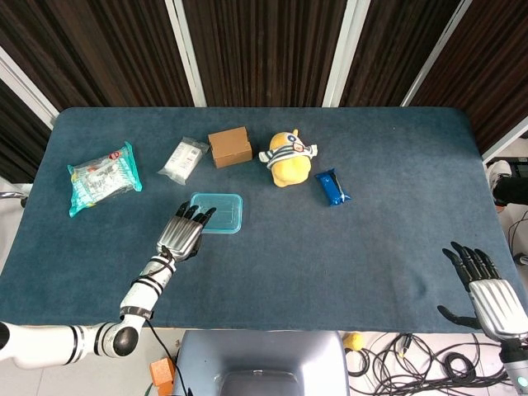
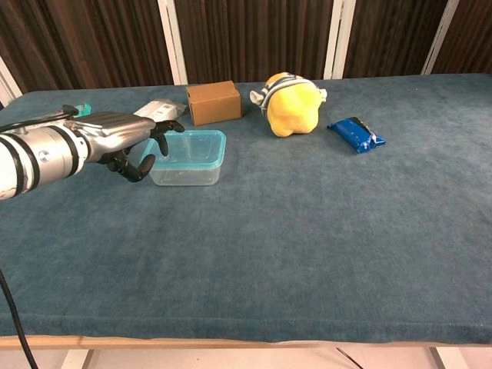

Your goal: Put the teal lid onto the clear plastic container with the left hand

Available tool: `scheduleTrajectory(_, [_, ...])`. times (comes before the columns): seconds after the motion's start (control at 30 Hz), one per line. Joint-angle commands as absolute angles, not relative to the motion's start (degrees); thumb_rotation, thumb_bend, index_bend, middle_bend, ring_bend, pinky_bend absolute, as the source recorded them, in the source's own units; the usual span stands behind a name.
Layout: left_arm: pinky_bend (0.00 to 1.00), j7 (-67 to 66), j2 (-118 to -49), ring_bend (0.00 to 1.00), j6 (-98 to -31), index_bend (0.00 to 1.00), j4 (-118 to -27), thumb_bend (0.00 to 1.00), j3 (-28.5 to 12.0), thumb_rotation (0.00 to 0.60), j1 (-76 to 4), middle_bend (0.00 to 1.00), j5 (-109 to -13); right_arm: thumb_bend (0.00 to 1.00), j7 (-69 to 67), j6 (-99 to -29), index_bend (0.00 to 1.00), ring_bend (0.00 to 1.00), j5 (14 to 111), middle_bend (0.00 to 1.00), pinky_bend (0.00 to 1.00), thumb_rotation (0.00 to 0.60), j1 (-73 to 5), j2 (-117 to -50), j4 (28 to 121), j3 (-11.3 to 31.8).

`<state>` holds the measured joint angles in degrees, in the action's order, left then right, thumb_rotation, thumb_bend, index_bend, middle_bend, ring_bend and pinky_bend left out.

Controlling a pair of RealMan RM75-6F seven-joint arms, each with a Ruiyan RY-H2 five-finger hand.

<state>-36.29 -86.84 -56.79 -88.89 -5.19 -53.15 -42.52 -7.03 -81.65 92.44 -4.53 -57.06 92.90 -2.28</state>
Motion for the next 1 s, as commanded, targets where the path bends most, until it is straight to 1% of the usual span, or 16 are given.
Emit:
scheduleTrajectory(0.03, [0.00, -36.29, -86.78, 0.08, -56.33, 0.00, -89.00, 0.70, -5.30, 0.600, -53.14, 0.26, -42.07, 0.10, -7.08, -81.65, 0.00, 0.00, 92.42, 0.00, 0.00, 0.600, -4.53, -57.04, 92.88, -2.27])
scheduleTrajectory(0.87, [0.00, -38.40, -88.45, 0.10, -53.03, 0.00, -86.30, 0.70, -4.00, 0.600, -53.56, 0.27, -39.11, 0.10, -6.90, -81.69, 0.00, 0.00, 92.33, 0.00, 0.00, 0.600, -4.45, -57.06, 92.95, -2.22])
scheduleTrajectory(0.93, [0.00, -38.60, -88.45, 0.10, -53.66, 0.00, -86.27, 0.70, -4.12, 0.600, -53.61, 0.27, -39.56, 0.10, -6.86, -81.69, 0.00, 0.00, 92.35, 0.00, 0.00, 0.600, -4.45, -57.06, 92.97, -2.23])
scheduleTrajectory(1.0, [0.00, -37.93, -88.31, 0.09, -55.82, 0.00, -86.71, 0.69, -4.87, 0.600, -53.31, 0.26, -41.93, 0.10, -6.93, -81.72, 0.00, 0.00, 92.33, 0.00, 0.00, 0.600, -4.44, -57.03, 92.94, -2.22])
